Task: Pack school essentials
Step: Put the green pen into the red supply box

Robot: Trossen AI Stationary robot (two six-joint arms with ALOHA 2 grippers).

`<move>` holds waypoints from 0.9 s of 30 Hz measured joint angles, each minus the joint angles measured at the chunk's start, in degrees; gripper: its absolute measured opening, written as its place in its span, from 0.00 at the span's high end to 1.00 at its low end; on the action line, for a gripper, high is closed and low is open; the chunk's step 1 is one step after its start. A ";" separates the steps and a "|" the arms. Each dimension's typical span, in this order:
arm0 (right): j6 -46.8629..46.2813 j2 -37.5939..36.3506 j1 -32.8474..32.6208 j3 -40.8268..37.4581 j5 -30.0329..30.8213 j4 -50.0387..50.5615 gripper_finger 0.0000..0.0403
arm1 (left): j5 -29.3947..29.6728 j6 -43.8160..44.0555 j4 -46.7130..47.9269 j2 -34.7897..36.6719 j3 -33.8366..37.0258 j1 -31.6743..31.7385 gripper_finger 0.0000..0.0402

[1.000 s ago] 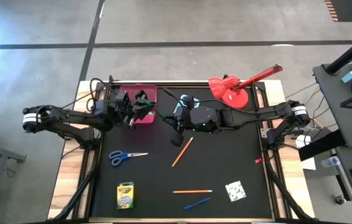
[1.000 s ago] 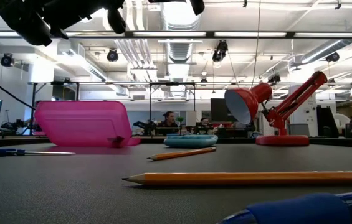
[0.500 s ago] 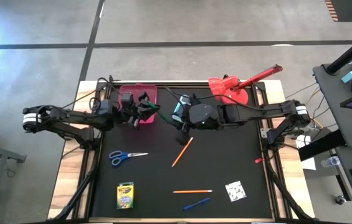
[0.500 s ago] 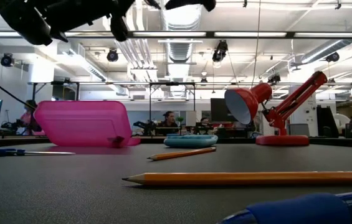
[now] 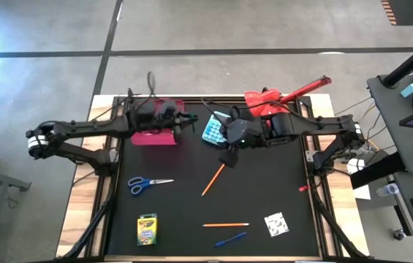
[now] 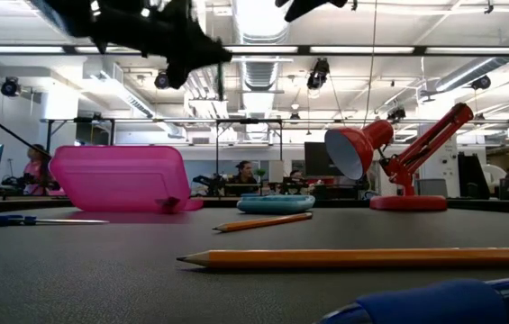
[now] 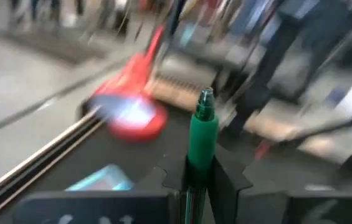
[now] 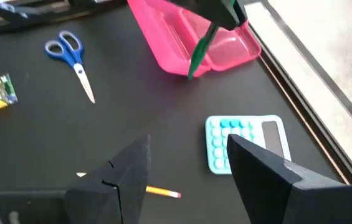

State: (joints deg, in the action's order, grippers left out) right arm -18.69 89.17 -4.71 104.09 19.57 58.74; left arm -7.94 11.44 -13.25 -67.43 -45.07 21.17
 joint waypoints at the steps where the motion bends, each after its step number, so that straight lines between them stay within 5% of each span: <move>1: -0.26 0.00 -0.01 -0.12 0.02 0.30 0.50 | 1.20 -1.92 5.61 -0.27 -2.04 0.81 0.95; 7: -1.99 0.15 -0.02 -1.21 0.02 1.01 0.50 | 12.20 -10.69 27.67 -1.60 -10.59 4.55 0.95; 15: -3.88 0.20 -0.02 -2.93 0.07 0.85 0.50 | 25.26 -11.61 41.66 -2.91 -8.52 6.30 0.95; 27: -3.88 0.22 -0.02 -3.03 0.09 0.55 0.50 | 26.48 -8.77 53.44 -6.14 -7.82 6.15 0.95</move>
State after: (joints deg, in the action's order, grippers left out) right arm -22.57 89.38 -4.73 101.06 19.66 59.29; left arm 18.54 2.68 40.18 -73.58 -52.89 27.32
